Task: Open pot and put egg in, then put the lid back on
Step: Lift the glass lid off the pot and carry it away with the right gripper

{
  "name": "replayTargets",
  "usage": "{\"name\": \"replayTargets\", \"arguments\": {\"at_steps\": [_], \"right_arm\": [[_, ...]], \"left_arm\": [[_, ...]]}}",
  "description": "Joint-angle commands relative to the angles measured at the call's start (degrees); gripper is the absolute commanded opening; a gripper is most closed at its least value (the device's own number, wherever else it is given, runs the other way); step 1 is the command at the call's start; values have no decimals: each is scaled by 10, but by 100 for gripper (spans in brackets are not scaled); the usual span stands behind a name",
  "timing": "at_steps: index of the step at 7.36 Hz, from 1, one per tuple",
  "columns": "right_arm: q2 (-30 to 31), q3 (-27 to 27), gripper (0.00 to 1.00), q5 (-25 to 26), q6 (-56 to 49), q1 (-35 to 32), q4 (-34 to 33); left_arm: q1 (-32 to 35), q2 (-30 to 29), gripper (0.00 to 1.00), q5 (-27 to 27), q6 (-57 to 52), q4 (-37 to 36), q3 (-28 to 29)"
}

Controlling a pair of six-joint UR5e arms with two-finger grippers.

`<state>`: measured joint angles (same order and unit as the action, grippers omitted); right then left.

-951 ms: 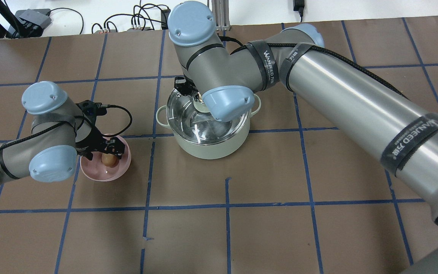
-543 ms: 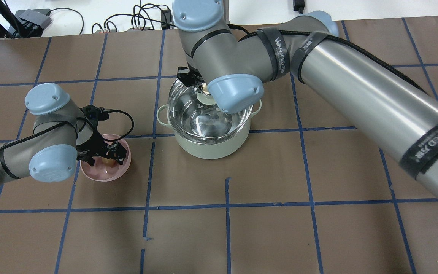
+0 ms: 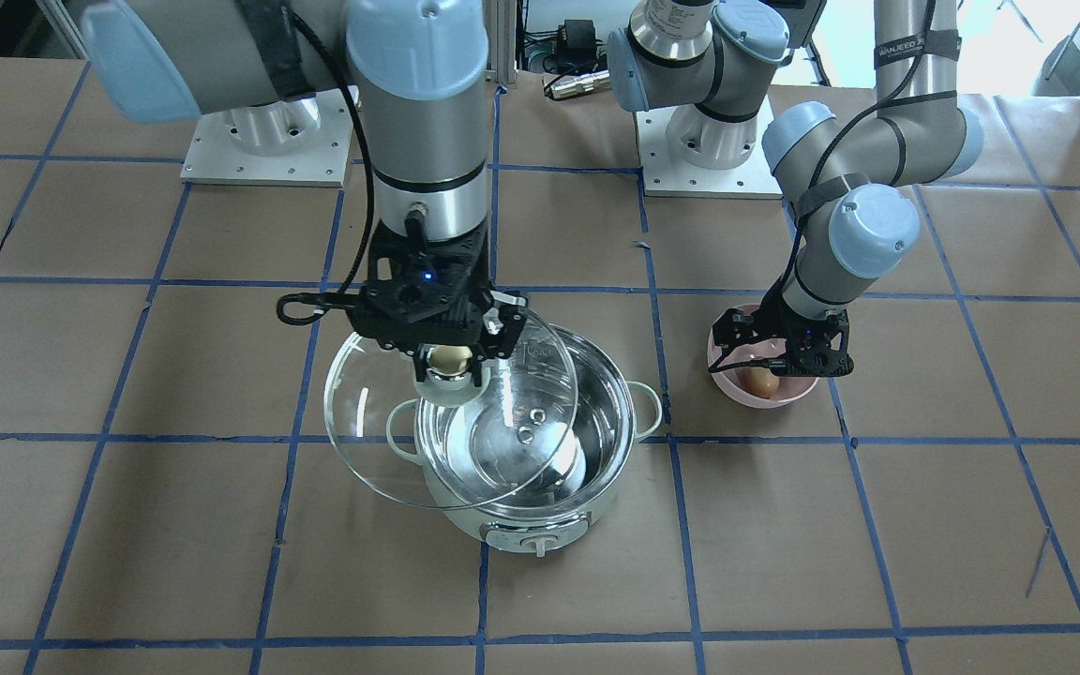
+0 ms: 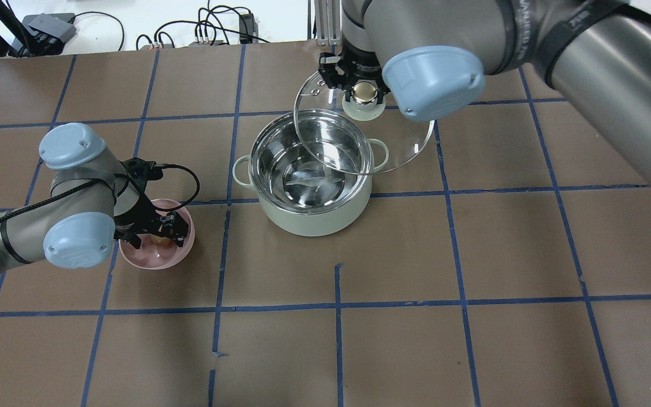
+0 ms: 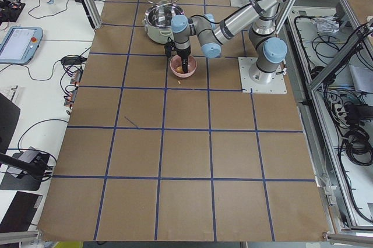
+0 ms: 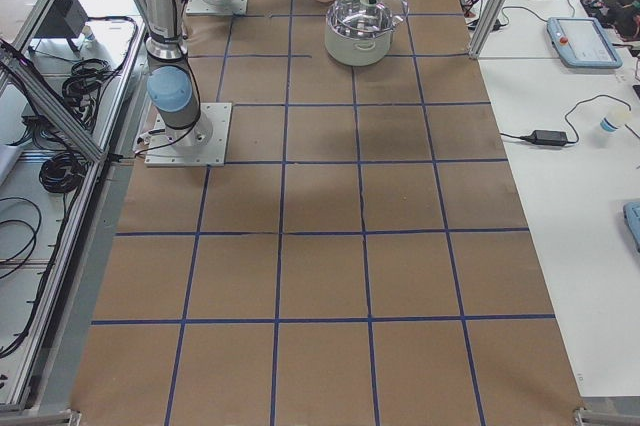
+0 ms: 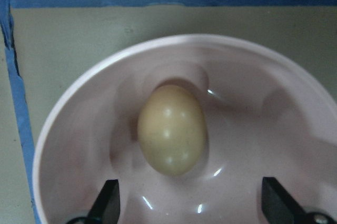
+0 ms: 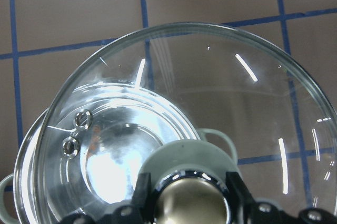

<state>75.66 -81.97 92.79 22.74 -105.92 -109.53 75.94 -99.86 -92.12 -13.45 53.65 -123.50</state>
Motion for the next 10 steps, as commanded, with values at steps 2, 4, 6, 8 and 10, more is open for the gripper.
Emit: {"name": "replayTargets", "arguments": {"at_steps": [2, 4, 6, 8, 10], "right_arm": [[55, -2, 29, -25, -95, 104, 72], [70, 1, 31, -23, -153, 136, 103], [79, 2, 30, -26, -170, 163, 120], [89, 2, 30, -24, -197, 185, 136], [89, 5, 30, -24, -200, 198, 136]], "left_arm": [[0, -3, 95, 2, -1, 0, -2], [0, -3, 94, 2, -2, -7, 0], [0, -4, 94, 11, -8, -46, -4], [0, -9, 91, 11, -42, -99, -14], [0, -11, 89, 18, -66, -168, -33]]}}
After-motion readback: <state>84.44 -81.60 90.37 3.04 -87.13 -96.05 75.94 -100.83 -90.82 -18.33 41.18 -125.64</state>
